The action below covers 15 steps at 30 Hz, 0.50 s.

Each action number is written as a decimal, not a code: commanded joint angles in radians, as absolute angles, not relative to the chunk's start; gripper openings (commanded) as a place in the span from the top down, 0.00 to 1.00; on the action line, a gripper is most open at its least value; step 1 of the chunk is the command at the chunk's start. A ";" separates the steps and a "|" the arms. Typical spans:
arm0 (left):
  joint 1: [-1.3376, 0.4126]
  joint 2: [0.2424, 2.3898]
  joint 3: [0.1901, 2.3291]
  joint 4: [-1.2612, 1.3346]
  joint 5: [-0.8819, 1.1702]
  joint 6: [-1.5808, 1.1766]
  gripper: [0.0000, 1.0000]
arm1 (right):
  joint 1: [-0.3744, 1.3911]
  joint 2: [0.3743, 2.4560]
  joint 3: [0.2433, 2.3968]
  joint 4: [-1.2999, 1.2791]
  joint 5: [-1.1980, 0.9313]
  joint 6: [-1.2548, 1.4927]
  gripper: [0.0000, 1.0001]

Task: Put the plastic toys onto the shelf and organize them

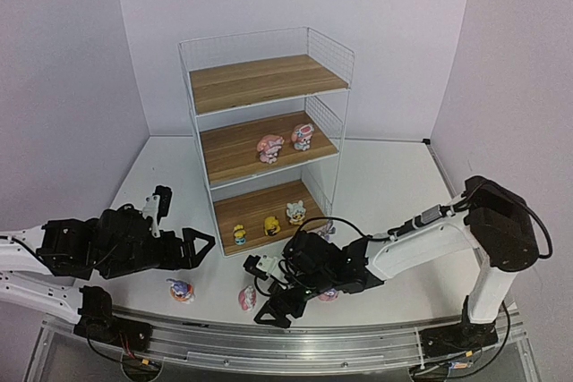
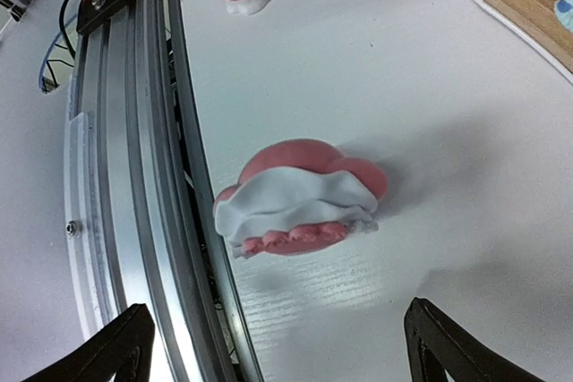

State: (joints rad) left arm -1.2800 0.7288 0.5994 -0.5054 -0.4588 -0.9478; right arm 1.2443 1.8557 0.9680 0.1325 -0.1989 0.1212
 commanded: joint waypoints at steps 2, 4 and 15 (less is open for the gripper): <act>-1.279 0.678 0.582 -0.501 -0.438 -0.976 0.00 | 1.293 1.923 1.048 0.255 -0.112 0.010 0.04; -1.279 0.673 0.582 -0.503 -0.436 -0.977 0.00 | 1.294 1.945 1.045 0.291 -0.071 -0.024 0.03; -1.280 0.667 0.588 -0.512 -0.438 -0.970 0.00 | 1.303 2.028 1.090 0.361 -0.005 -0.052 0.09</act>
